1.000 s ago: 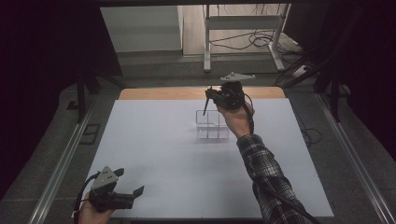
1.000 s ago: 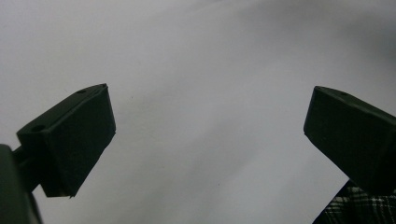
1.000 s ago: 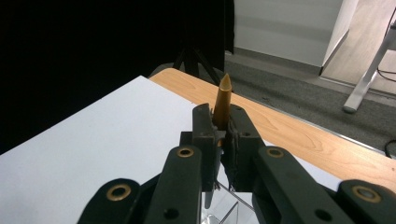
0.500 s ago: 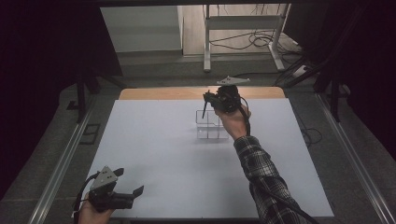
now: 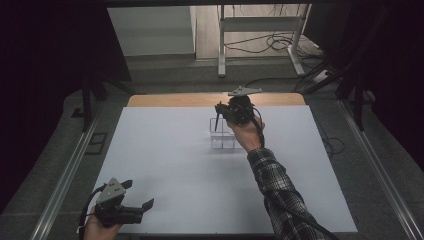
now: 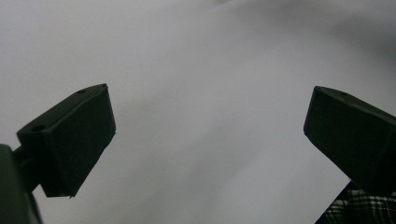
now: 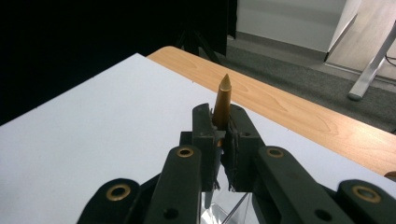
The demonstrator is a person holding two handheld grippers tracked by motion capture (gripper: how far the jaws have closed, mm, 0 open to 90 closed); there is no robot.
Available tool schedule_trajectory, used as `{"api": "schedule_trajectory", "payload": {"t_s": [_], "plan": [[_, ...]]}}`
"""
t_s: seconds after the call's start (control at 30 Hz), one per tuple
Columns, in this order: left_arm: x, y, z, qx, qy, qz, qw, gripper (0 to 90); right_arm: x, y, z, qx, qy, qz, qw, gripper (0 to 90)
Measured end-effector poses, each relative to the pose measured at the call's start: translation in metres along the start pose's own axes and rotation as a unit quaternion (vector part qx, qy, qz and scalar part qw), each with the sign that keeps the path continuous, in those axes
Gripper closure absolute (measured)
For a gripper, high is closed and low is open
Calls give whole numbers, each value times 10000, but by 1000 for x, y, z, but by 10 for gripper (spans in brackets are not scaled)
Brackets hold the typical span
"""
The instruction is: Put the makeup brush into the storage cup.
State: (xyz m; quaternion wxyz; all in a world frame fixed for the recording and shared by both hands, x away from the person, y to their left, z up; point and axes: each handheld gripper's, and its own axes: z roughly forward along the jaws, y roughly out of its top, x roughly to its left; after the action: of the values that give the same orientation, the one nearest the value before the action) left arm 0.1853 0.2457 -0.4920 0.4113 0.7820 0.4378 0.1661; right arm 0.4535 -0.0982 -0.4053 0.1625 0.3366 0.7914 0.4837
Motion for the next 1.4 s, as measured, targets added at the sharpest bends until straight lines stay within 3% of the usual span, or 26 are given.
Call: {"api": "schedule_trajectory", "payload": {"t_s": [1.0, 1.03, 1.13, 1.23, 1.3, 1.4], "plan": [[0, 0, -1, -40, 15, -3, 10000, 30, 5, -26, 21, 352, -20, -91, 9993, 826], [0, 0, -1, -40, 17, -1, 10000, 30, 5, -26, 21, 346, -27, -89, 9994, 808], [0, 0, -1, -39, 16, 5, 10000, 30, 4, -24, 23, 359, -94, 5, 9993, 562], [0, 0, -1, -44, 15, 0, 10000, 30, 3, -22, 23, 283, -161, -27, 9995, 371], [0, 0, -1, -46, 15, -2, 10000, 30, 2, -20, 23, 248, -215, 18, 9995, 260], [0, 0, -1, -46, 16, 9, 10000, 30, 1, -17, 23, 230, -112, 59, 9997, 141]]}}
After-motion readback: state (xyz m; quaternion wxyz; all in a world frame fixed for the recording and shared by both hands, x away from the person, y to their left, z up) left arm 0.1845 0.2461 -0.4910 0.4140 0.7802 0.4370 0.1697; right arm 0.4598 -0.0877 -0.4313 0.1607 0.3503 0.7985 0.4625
